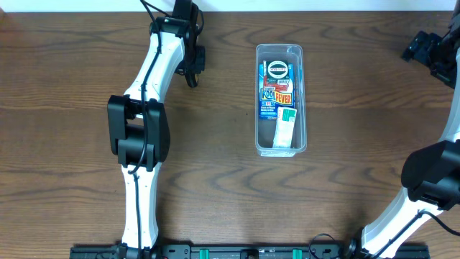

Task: Pack container
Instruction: 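Grasp the black bottle with the left gripper and lift it, then carry the black bottle with the left gripper over the container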

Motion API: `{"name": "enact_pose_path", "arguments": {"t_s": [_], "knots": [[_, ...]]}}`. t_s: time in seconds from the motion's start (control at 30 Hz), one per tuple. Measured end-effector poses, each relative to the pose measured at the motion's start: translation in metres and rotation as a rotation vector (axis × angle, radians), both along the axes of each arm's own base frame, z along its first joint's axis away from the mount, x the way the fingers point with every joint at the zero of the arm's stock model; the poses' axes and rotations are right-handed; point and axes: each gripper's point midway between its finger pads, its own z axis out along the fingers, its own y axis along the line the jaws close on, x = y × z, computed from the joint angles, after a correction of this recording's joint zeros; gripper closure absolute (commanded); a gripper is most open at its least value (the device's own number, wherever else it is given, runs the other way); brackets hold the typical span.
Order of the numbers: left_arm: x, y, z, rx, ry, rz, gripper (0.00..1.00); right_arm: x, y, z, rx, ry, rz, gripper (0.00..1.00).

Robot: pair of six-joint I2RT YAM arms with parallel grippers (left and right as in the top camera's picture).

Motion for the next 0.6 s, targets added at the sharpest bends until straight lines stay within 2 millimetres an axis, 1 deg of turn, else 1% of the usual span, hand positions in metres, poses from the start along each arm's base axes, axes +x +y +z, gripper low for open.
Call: {"name": "enact_pose_path", "arguments": {"t_s": [0.2, 0.27, 0.33, 0.4, 0.47, 0.53, 0.6], "knots": [[-0.008, 0.001, 0.003, 0.004, 0.027, -0.001, 0.68, 0.000, 0.000, 0.000, 0.000, 0.000, 0.000, 0.01], [-0.011, 0.001, 0.009, 0.005, 0.027, -0.001, 0.68, 0.000, 0.000, 0.000, 0.000, 0.000, 0.000, 0.01], [-0.014, 0.000, 0.023, 0.002, 0.015, -0.005, 0.68, 0.000, 0.000, 0.000, 0.000, 0.000, 0.000, 0.01], [-0.020, -0.004, 0.047, -0.004, -0.009, -0.014, 0.68, 0.000, 0.000, 0.000, 0.000, 0.000, 0.000, 0.01], [-0.028, -0.012, 0.076, -0.017, -0.048, -0.032, 0.68, 0.000, 0.000, 0.000, 0.000, 0.000, 0.000, 0.01], [-0.038, -0.028, 0.110, -0.039, -0.103, -0.067, 0.68, 0.000, 0.000, 0.000, 0.000, 0.000, 0.000, 0.01], [-0.050, -0.046, 0.137, -0.066, -0.142, -0.099, 0.68, 0.000, 0.000, 0.000, 0.000, 0.000, 0.000, 0.01]]}}
